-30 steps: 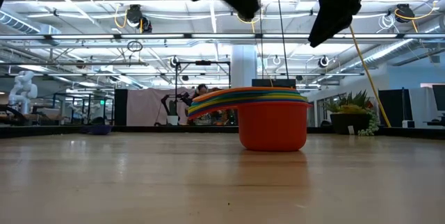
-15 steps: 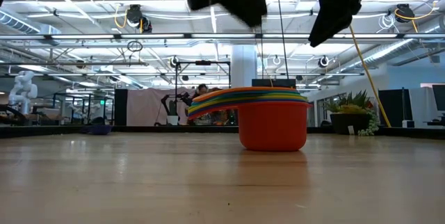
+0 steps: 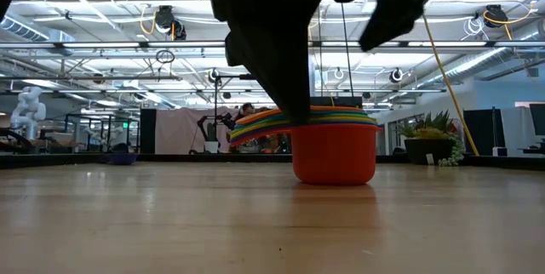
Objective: Nest measuring cups in basket
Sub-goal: Stack the orange measuring cup on top of the light blue measuring cup
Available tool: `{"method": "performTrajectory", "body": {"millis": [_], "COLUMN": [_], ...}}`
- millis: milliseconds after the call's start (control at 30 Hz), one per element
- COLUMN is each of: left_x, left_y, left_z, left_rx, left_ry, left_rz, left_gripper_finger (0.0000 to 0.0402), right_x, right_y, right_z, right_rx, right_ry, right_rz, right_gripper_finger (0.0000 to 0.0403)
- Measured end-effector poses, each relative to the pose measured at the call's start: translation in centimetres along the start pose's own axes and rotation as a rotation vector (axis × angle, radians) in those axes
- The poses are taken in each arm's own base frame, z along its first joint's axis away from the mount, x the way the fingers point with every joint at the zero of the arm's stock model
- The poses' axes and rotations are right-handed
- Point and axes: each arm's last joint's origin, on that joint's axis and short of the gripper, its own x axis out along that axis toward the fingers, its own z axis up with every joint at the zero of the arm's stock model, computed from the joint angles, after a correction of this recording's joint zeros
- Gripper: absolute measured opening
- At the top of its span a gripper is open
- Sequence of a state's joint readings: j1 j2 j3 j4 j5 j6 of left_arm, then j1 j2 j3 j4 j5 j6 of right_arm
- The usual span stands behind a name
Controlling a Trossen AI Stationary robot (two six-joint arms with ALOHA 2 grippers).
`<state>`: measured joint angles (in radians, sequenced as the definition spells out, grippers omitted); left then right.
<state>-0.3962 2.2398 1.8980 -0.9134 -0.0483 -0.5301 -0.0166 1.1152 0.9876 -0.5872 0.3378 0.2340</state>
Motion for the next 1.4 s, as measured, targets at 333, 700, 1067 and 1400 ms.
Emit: {"method": "performTrajectory", "body": {"millis": [333, 700, 1067, 1400], "left_x": [0.0, 0.0, 0.0, 0.0], "left_y": [0.6, 1.1, 1.4, 1.8], "left_z": [0.1, 0.4, 0.5, 0.6], "left_rx": [0.026, 0.019, 0.027, 0.023], "left_ry": [-0.004, -0.005, 0.000, 0.009], "left_rz": [0.052, 0.060, 0.054, 0.063], "left_gripper_finger": [0.0004, 0.0003, 0.0003, 0.0005], "right_x": [4.7, 10.7, 13.1, 14.9], "right_y": [-0.8, 1.2, 3.6, 5.9], "right_z": [-2.2, -3.3, -1.0, 2.0], "right_rx": [-0.026, -0.083, -0.173, -0.331], "right_ry": [0.041, 0.084, -0.001, 0.198], "right_rz": [0.062, 0.249, 0.427, 0.438], "right_gripper_finger": [0.0196, 0.0196, 0.0196, 0.0196]}}
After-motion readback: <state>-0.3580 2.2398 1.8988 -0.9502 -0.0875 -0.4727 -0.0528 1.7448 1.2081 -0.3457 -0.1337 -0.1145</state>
